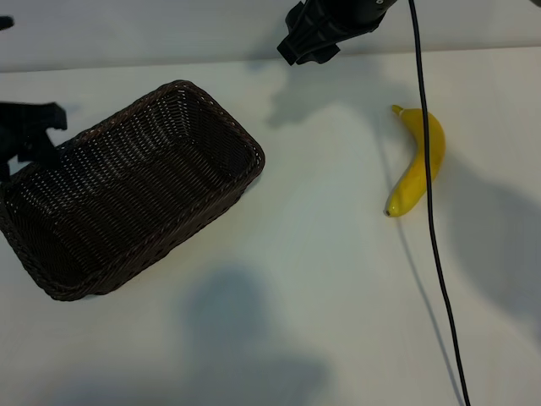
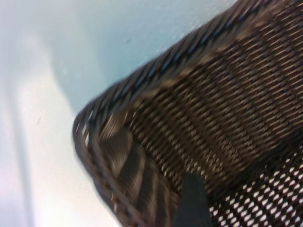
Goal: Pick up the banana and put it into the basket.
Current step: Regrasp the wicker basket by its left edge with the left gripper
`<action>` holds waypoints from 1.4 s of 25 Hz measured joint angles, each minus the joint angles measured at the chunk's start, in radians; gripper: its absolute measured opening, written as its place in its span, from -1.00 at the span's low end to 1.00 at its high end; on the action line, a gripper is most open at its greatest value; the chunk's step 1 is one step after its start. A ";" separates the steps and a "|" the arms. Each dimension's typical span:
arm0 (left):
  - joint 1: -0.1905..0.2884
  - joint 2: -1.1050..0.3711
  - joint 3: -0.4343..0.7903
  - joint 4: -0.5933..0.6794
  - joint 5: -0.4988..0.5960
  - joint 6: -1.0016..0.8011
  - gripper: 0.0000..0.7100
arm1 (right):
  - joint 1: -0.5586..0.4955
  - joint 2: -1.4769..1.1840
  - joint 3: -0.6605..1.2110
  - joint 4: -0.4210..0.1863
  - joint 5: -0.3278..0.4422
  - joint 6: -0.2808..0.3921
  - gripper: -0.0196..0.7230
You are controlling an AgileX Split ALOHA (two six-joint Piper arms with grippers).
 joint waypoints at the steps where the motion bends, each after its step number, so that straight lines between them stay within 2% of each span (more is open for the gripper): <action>1: 0.000 -0.019 0.027 0.000 -0.009 -0.012 0.66 | 0.000 0.000 0.000 0.000 0.000 0.000 0.65; 10: 0.000 -0.087 0.189 0.074 -0.076 -0.153 0.66 | 0.000 0.000 0.000 0.000 0.001 0.000 0.65; 18: 0.000 -0.090 0.306 0.177 -0.144 -0.289 0.66 | 0.000 0.000 0.000 0.000 0.006 0.000 0.65; 23: 0.000 -0.090 0.329 0.249 -0.213 -0.389 0.66 | 0.000 0.000 0.000 0.000 0.007 0.000 0.65; 35: 0.000 0.000 0.334 0.252 -0.291 -0.430 0.66 | 0.000 0.000 0.000 -0.001 0.025 0.000 0.65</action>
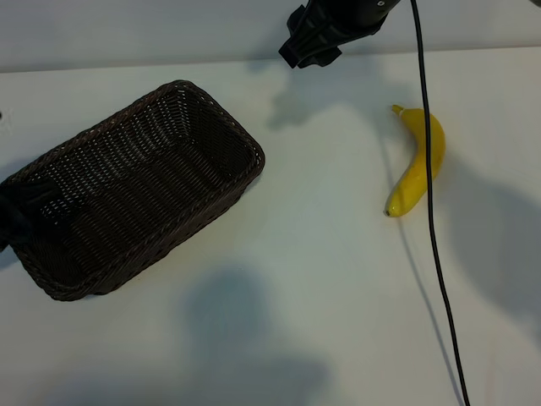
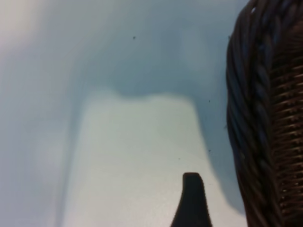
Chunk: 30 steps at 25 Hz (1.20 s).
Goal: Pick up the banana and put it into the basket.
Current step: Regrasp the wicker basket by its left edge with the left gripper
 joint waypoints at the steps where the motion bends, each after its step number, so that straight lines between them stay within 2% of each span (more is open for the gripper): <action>1: 0.000 0.009 0.001 0.000 -0.009 0.000 0.66 | 0.000 0.000 0.000 0.000 0.002 0.000 0.65; 9: 0.000 0.107 0.002 -0.012 -0.083 -0.011 0.66 | 0.000 0.000 0.000 0.001 0.017 0.000 0.65; 17: 0.000 0.157 0.073 -0.111 -0.234 0.001 0.65 | 0.000 0.000 0.000 0.000 0.027 0.000 0.65; 20: 0.000 0.167 0.081 -0.119 -0.253 0.002 0.56 | 0.000 0.000 0.000 0.001 0.029 0.000 0.65; 22: 0.000 0.168 0.081 -0.126 -0.263 0.001 0.43 | 0.000 0.000 0.000 0.001 0.031 0.000 0.65; 30: 0.000 0.168 0.081 -0.127 -0.303 0.001 0.34 | 0.000 0.000 0.000 0.001 0.040 0.000 0.65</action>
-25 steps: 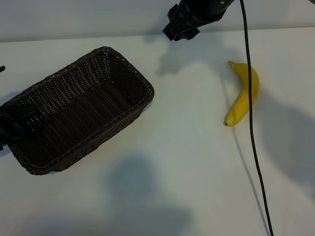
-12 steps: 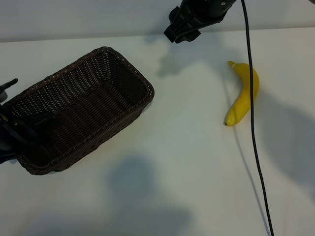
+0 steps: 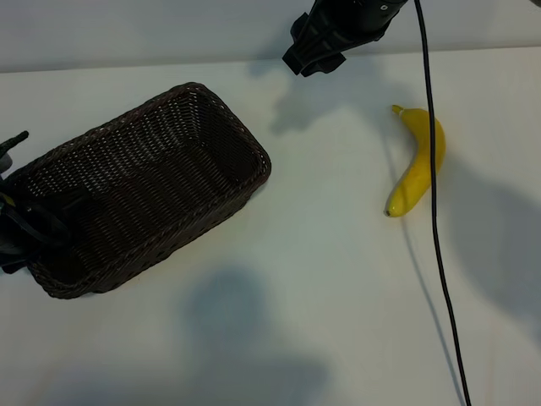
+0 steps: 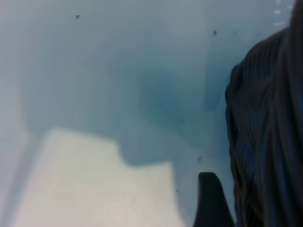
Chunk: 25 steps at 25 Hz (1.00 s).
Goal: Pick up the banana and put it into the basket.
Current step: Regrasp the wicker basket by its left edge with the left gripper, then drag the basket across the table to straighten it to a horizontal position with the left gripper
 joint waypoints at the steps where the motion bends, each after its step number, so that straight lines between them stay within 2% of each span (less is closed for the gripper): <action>1: 0.000 0.000 0.000 -0.005 -0.001 0.001 0.34 | 0.000 0.000 0.000 0.000 0.000 0.000 0.65; 8: 0.000 0.000 0.000 -0.015 -0.017 0.042 0.33 | 0.000 0.000 0.000 0.000 0.002 0.000 0.65; 13: 0.000 0.001 -0.003 -0.141 -0.014 0.217 0.33 | 0.000 0.000 0.000 0.000 0.002 0.000 0.65; 15: 0.000 0.001 -0.022 -0.208 0.021 0.330 0.30 | 0.000 0.000 0.000 0.000 0.002 0.001 0.65; 16: 0.000 0.001 -0.035 -0.239 0.040 0.378 0.19 | 0.000 0.000 0.000 0.000 0.002 0.003 0.65; 17: 0.000 0.001 -0.053 -0.274 0.066 0.438 0.00 | 0.000 0.000 0.000 0.000 0.002 0.008 0.65; 19: 0.000 0.002 -0.095 -0.334 0.097 0.501 -0.52 | 0.000 0.000 0.000 0.000 0.002 0.018 0.65; 25: 0.003 0.004 -0.209 -0.342 0.217 0.635 -0.53 | 0.000 0.000 0.000 0.000 0.003 0.029 0.65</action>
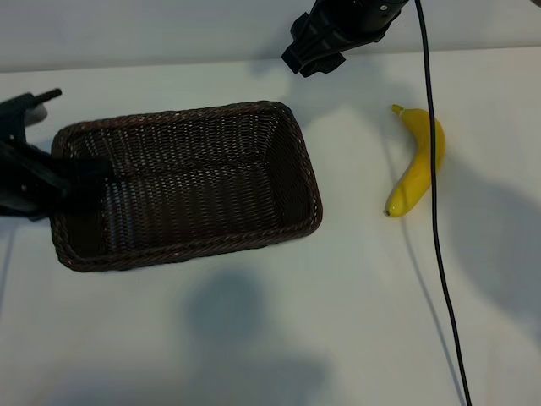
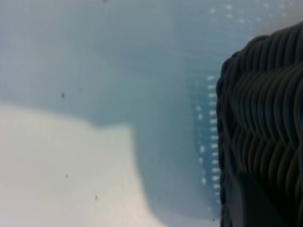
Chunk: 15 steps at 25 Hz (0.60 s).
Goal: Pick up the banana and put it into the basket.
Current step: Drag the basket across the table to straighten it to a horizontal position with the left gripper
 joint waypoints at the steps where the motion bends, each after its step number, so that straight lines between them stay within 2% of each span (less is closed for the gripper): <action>1: 0.004 0.000 -0.019 0.003 0.015 0.017 -0.53 | 0.000 0.000 0.000 0.000 0.000 0.001 0.65; 7: 0.012 0.000 -0.076 0.014 0.063 0.114 -0.53 | 0.000 0.000 0.000 0.000 0.008 0.001 0.65; 15: 0.012 0.000 -0.081 -0.091 0.067 0.186 -0.53 | 0.000 0.000 0.000 0.000 0.012 0.015 0.65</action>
